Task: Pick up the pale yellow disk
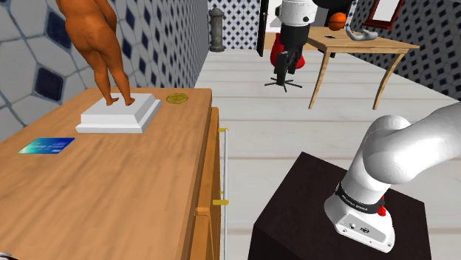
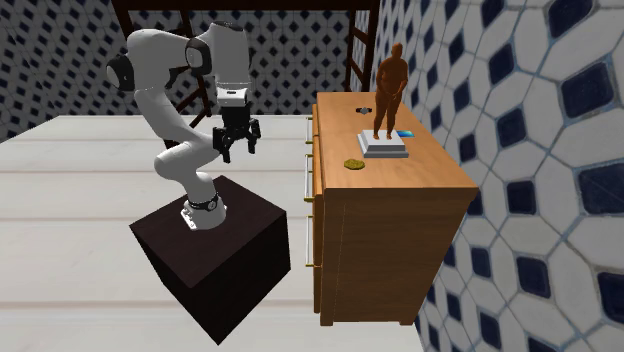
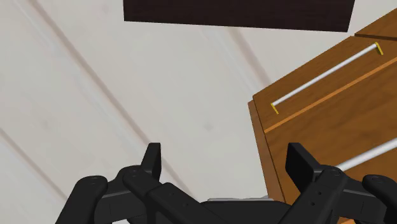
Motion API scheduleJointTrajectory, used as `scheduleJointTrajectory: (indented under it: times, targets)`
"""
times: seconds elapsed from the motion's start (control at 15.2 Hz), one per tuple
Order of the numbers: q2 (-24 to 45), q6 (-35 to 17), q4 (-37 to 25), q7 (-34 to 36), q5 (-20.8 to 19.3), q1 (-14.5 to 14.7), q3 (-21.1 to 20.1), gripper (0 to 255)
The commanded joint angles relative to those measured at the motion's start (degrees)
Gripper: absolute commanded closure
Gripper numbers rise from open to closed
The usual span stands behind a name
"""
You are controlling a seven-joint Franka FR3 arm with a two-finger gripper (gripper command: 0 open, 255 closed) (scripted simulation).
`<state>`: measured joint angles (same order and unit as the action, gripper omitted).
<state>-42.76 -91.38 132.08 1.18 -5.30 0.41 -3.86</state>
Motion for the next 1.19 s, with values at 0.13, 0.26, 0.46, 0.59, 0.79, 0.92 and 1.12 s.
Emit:
scheduleJointTrajectory:
  times: [0.13,0.26,0.46,0.59,0.79,0.92,1.12]
  targets:
    - [3.6,-1.1,-2.2,2.1,1.2,0.3,-1.6,0]
    - [7.4,-2.1,-4.7,4.1,2.1,0.6,-3.1,0]
    - [13.1,-3.4,-9.0,7.2,3.2,0.9,-5.4,0]
    - [17.1,-3.9,-12.2,9.2,3.6,1.0,-6.8,0]
    - [23.1,-4.5,-17.5,12.2,3.9,1.3,-8.9,0]
    - [27.3,-4.6,-21.4,14.3,3.7,1.5,-10.2,0]
    - [33.8,-4.3,-27.9,17.4,3.1,2.0,-12.0,0]
